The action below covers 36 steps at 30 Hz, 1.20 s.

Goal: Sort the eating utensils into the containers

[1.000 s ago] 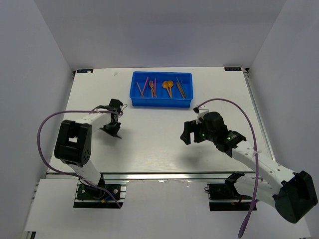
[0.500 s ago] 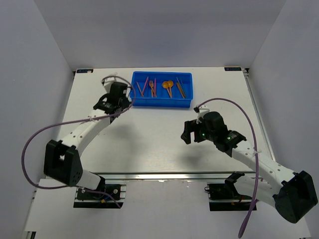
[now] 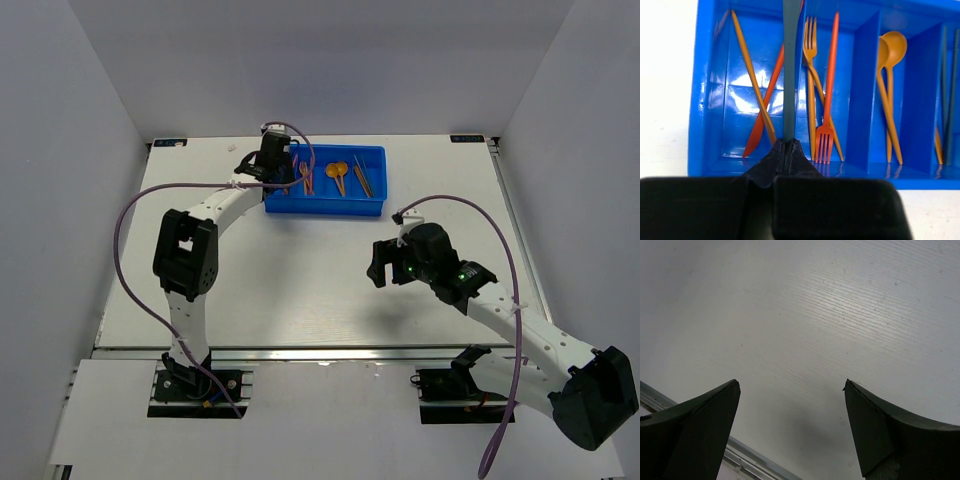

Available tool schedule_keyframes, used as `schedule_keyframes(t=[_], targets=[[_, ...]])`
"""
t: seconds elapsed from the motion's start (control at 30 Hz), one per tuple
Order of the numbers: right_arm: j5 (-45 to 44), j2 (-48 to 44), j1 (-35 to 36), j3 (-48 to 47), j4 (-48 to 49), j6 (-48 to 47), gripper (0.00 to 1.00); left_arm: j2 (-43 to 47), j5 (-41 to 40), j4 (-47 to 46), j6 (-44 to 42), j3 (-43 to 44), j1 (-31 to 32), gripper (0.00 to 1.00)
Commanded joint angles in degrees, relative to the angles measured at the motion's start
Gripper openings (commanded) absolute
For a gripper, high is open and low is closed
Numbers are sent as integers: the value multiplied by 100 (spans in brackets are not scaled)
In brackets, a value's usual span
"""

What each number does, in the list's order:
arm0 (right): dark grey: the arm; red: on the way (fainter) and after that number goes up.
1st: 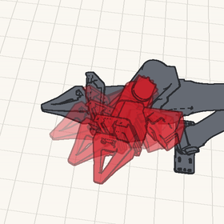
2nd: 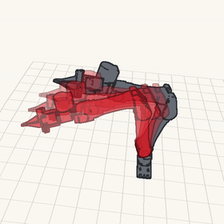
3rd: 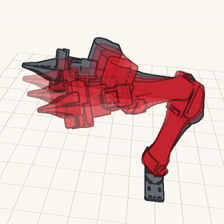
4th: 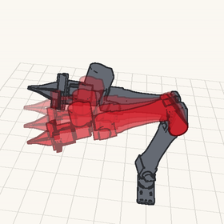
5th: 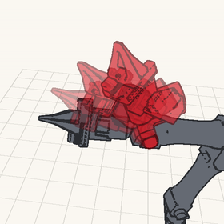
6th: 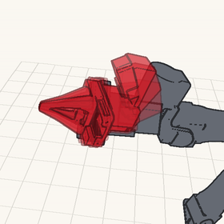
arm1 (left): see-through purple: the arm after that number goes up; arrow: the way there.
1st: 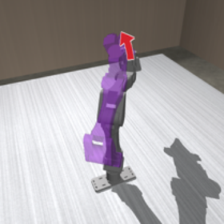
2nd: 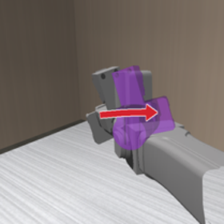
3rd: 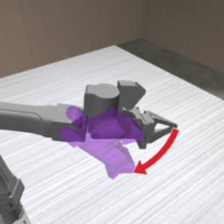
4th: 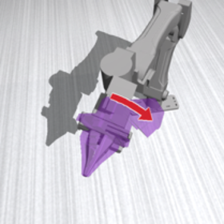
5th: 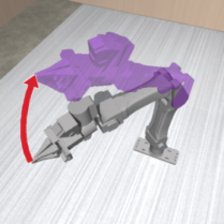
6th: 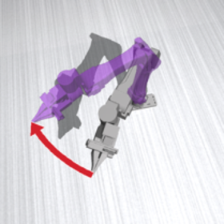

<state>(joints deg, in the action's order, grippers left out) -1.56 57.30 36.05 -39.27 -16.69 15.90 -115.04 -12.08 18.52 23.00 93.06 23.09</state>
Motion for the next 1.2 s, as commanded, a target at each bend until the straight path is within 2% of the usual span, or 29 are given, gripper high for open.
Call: schedule_keyframes(t=[0.0, 0.6, 0.9, 1.07, 1.1, 1.17], targets=[[-99, -122, -11, -125, -28, -113, 89, 26, 74, 20, -69, 266, 20, 0], [-20, 36, -11, -90, 69, -157, 89, -132, -453, -666, 837, -121, 11, 0], [16, 36, -19, -72, 78, -157, 89, -273, -445, -640, 864, -358, 11, 0], [33, 53, -11, -72, 87, -157, 89, -282, -436, -622, 872, -385, 11, 11], [42, 36, -19, -72, 78, -157, 89, -299, -453, -605, 855, -367, 11, 21], [42, 36, -11, -81, 78, -157, 89, -317, -506, -526, 846, -289, 11, 32]])
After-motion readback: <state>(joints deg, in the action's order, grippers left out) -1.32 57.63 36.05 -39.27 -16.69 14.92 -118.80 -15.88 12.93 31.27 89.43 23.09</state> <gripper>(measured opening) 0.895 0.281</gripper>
